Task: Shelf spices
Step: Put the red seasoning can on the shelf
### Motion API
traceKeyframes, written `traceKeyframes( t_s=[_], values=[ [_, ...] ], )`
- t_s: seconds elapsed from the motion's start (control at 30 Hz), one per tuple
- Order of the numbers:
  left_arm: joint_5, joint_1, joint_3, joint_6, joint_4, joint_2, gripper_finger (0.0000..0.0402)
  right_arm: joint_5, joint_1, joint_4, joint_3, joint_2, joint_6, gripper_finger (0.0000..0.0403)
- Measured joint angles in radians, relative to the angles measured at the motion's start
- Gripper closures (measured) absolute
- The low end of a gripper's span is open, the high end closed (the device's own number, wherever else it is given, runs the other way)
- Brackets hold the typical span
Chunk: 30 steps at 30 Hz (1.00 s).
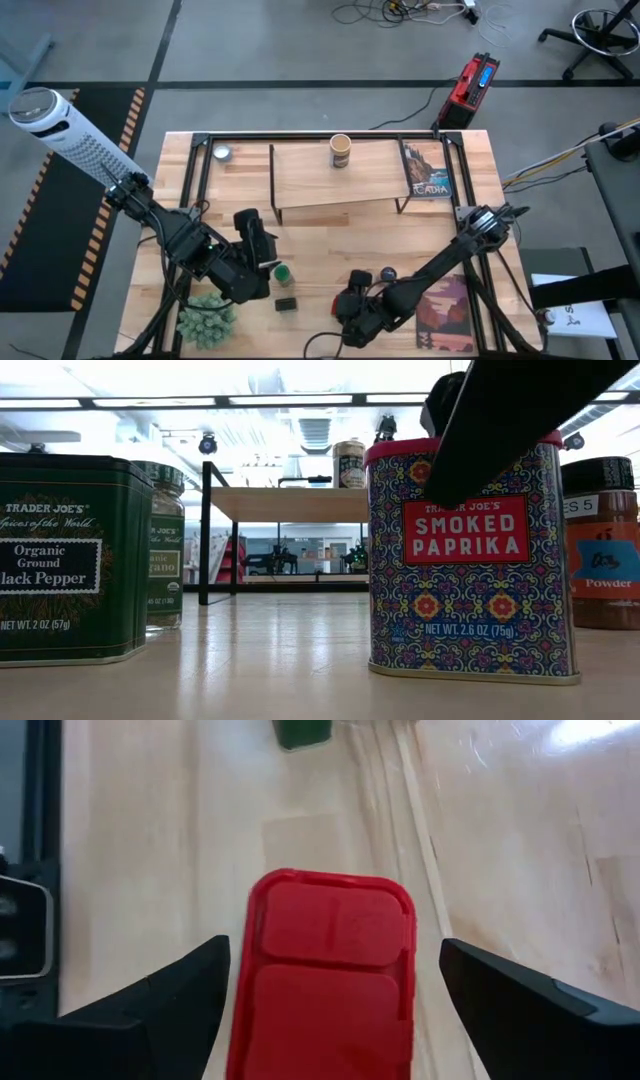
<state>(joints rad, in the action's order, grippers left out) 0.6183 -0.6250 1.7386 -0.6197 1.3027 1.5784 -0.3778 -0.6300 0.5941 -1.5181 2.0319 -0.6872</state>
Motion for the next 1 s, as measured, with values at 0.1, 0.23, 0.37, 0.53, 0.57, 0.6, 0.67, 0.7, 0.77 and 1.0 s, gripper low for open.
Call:
traceKeyframes(
  t_s=[0.1, 0.23, 0.37, 0.53, 0.57, 0.6, 0.67, 0.7, 0.77, 1.0],
  values=[
    [0.000, 0.000, 0.000, -0.001, 0.000, 0.000, 0.0144, 0.038, 0.012, -0.004, 0.000, 0.002, 0.004, 0.0079],
    [-0.001, 0.000, 0.000, -0.001, 0.002, 0.000, 0.0144, 0.089, 0.031, -0.006, 0.000, 0.008, 0.006, 0.0092],
    [-0.001, 0.000, 0.000, -0.001, 0.002, 0.000, 0.0148, 0.134, 0.050, -0.008, 0.000, 0.018, 0.007, 0.0110],
    [-0.006, 0.000, 0.000, -0.003, 0.003, 0.000, 0.0149, 0.183, 0.068, -0.009, 0.000, 0.033, 0.009, 0.0137],
    [-0.007, 0.000, 0.000, -0.003, 0.003, 0.000, 0.0148, 0.186, 0.071, -0.008, 0.000, 0.036, 0.009, 0.0143],
    [-0.007, 0.000, 0.000, -0.004, 0.003, 0.000, 0.0148, 0.191, 0.073, -0.008, 0.000, 0.039, 0.009, 0.0150],
    [-0.007, 0.000, 0.000, -0.006, 0.003, 0.000, 0.0146, 0.198, 0.075, -0.008, 0.000, 0.041, 0.011, 0.0164],
    [-0.007, 0.000, 0.000, -0.007, 0.003, 0.000, 0.0145, 0.199, 0.075, -0.008, 0.000, 0.041, 0.011, 0.0172],
    [-0.007, 0.000, 0.000, -0.007, 0.004, 0.000, 0.0145, 0.198, 0.075, -0.008, 0.000, 0.041, 0.020, 0.0188],
    [-0.008, 0.000, 0.000, -0.008, 0.003, 0.000, 0.0152, 0.198, 0.075, -0.008, 0.000, 0.038, 0.049, 0.0220]
  ],
)
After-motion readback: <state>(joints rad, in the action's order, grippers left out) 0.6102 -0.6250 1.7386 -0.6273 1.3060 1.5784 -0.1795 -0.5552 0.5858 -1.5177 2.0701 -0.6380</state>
